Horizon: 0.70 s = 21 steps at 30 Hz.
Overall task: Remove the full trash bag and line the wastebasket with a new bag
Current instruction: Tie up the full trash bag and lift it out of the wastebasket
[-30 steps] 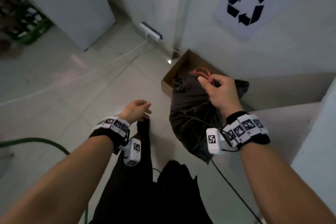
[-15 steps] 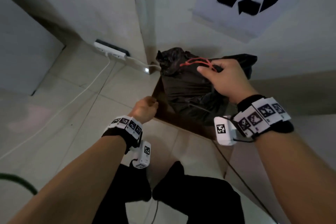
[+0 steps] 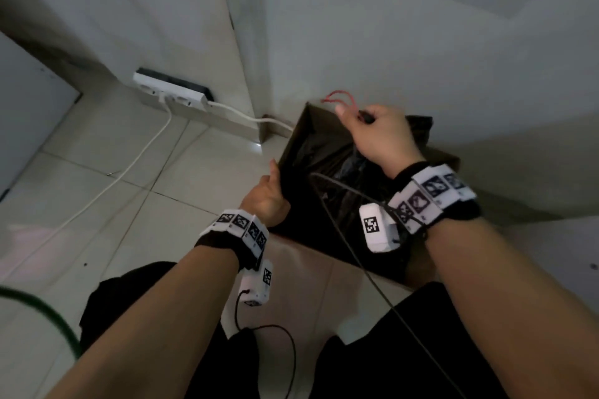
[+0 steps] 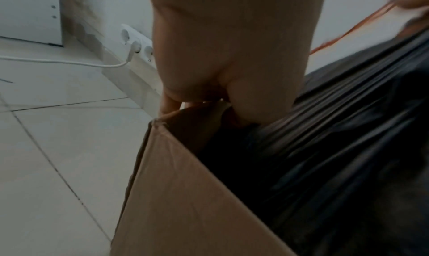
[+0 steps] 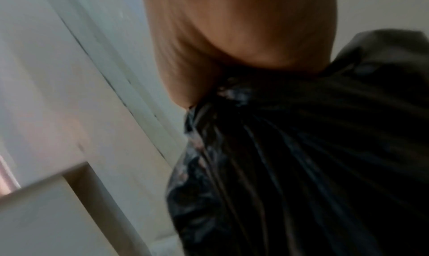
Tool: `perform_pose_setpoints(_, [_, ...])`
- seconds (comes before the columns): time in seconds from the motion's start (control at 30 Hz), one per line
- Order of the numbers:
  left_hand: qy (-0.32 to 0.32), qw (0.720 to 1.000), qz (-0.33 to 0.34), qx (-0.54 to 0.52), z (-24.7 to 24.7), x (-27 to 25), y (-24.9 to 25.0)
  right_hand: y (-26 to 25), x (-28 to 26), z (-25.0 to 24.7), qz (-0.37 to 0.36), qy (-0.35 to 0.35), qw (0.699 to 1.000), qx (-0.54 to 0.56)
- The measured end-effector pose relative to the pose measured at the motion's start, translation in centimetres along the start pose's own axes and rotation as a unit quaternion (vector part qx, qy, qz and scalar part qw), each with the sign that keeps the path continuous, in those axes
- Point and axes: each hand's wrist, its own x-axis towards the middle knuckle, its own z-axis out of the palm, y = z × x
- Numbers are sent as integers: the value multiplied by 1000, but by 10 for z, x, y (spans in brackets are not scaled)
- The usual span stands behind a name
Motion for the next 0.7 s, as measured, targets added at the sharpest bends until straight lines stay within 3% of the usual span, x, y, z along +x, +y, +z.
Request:
perform_pose_setpoints(0.13, [-11, 1000, -6, 4, -4, 7, 2, 55, 5, 32, 90, -93, 991, -19])
perform_pose_setpoints(0.2, [-8, 1000, -1, 19, -2, 7, 3, 77, 2, 33, 54, -115, 988, -89])
perform_pose_setpoints(0.3, [-4, 1000, -4, 29, 2, 6, 3, 102, -10, 27, -33, 25, 952, -304])
perform_pose_setpoints(0.37, [-3, 1000, -2, 31, 5, 7, 3, 114, -12, 27, -19, 71, 947, -313])
perform_pose_setpoints(0.47, [8, 999, -4, 40, 9, 13, 1, 129, 4, 50, 87, -39, 967, -237])
perform_pose_setpoints(0.57, [8, 999, -10, 45, 10, 16, 0, 140, 16, 73, 97, -170, 946, -260])
perform_pose_setpoints(0.7, [-1, 999, -17, 42, 7, 16, 1, 138, 33, 70, 92, -198, 930, -295])
